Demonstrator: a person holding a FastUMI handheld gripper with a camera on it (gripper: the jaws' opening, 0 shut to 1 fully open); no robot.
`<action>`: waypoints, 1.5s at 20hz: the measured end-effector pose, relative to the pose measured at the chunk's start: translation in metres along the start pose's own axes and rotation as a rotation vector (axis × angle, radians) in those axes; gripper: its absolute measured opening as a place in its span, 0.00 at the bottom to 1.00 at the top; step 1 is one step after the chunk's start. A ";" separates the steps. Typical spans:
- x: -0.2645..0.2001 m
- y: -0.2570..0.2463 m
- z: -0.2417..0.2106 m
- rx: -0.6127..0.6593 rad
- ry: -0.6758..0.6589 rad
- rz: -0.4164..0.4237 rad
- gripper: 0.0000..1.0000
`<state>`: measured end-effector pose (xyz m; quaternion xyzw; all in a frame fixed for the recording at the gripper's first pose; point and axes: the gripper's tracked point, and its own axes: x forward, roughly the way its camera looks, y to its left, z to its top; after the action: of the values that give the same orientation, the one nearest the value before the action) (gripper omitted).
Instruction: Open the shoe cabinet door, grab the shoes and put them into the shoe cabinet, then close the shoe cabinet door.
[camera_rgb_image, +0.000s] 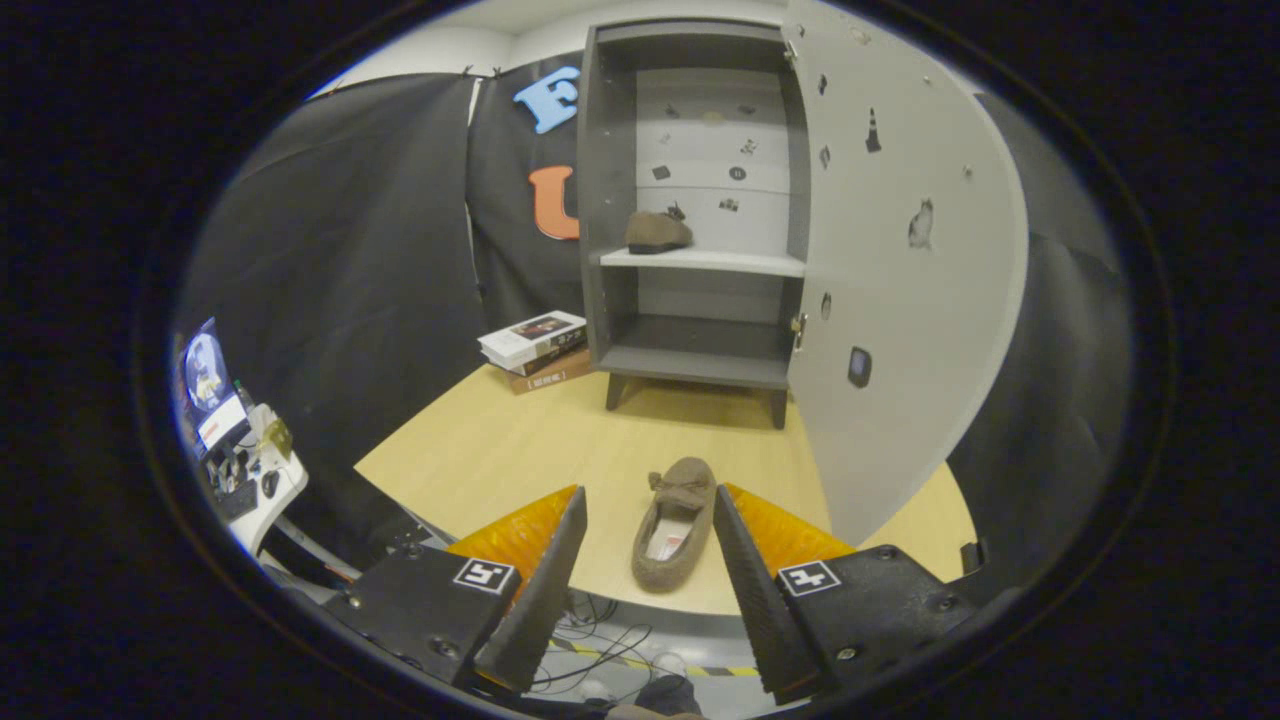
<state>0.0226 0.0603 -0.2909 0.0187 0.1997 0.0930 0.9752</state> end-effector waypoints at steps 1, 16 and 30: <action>0.015 0.002 -0.008 0.026 0.016 0.003 0.82; 0.216 -0.007 -0.092 0.186 0.249 -0.070 0.80; 0.258 -0.024 -0.096 0.155 0.320 -0.078 0.11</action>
<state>0.2224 0.0857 -0.4804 0.0709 0.3596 0.0411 0.9295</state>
